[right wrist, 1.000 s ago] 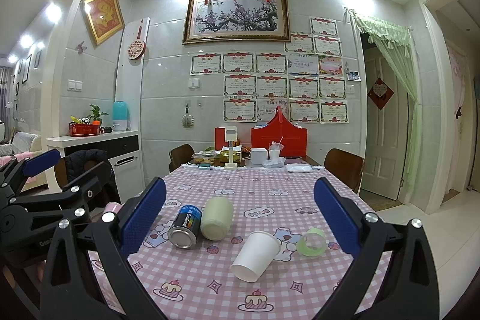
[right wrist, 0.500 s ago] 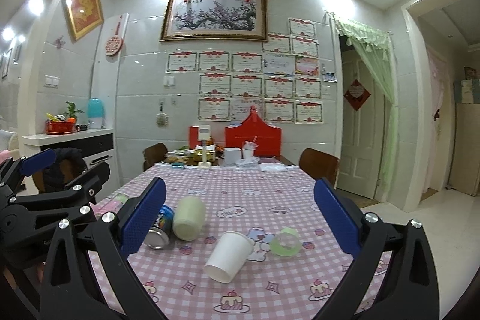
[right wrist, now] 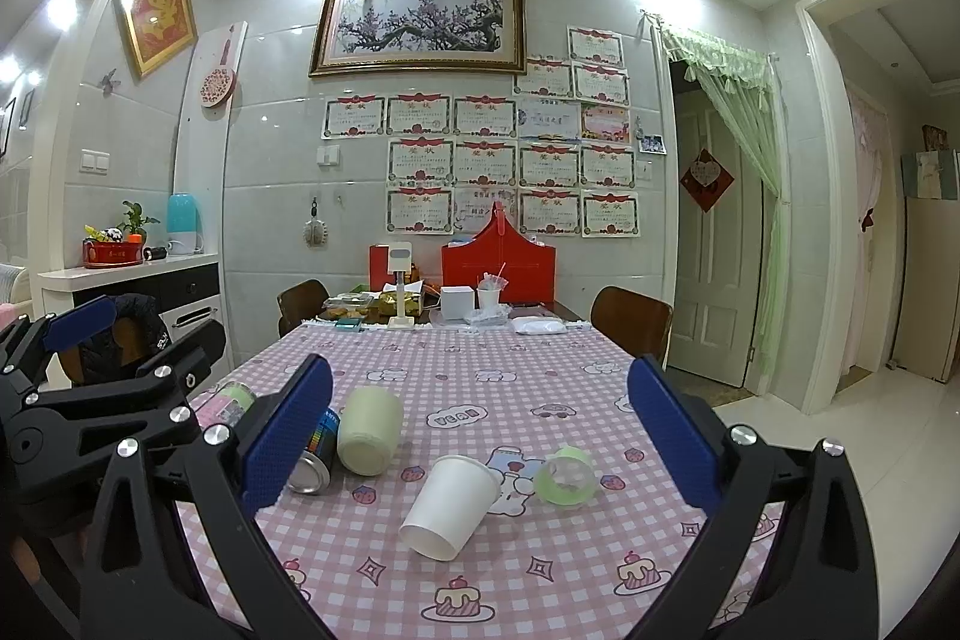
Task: Flip cup upside down
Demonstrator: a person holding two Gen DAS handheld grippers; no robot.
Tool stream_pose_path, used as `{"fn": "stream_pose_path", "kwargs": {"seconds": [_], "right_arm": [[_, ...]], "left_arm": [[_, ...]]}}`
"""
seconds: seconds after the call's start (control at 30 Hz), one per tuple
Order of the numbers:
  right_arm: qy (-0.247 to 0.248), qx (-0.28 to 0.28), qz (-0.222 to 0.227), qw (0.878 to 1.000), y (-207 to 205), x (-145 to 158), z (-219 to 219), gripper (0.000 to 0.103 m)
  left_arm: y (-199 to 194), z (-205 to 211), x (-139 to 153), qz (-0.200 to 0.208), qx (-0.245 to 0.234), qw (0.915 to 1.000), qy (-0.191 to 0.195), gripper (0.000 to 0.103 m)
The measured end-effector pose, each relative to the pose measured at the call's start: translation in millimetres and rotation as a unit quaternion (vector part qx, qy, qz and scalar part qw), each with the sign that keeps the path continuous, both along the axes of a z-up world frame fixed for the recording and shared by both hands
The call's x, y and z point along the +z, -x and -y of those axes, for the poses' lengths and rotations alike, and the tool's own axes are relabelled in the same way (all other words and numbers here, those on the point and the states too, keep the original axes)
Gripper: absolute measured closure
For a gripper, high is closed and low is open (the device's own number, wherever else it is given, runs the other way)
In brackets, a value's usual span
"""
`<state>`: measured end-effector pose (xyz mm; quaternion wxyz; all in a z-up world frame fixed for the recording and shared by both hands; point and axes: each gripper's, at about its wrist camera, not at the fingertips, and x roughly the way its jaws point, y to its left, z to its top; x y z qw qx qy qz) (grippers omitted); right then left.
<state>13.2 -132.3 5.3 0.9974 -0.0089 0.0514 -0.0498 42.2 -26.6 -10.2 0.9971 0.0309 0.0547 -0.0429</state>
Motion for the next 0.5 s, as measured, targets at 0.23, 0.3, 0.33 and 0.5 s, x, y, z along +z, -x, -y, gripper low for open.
{"fn": "stream_pose_path", "kwargs": {"seconds": [0.23,0.3,0.33,0.5], "right_arm": [[0.0,0.0,-0.001,1.0,-0.8,-0.9,-0.4,0.008],[0.0,-0.001,-0.002,1.0,-0.1,-0.6,-1.3,0.008],[0.0,-0.001,-0.002,1.0,-0.4,-0.4,-1.8,0.008],[0.0,0.0,-0.002,1.0,-0.7,-0.8,-1.6,0.008]], "left_arm": [[-1.3,0.5,-1.1,-0.002,0.002,1.0,-0.001,0.008],[-2.8,-1.4,-2.3,-0.003,0.001,1.0,-0.001,0.008],[-3.1,-3.0,-2.8,-0.004,0.001,1.0,-0.001,0.008],[-3.7,-3.9,-3.6,-0.004,0.002,1.0,-0.002,0.008]]}}
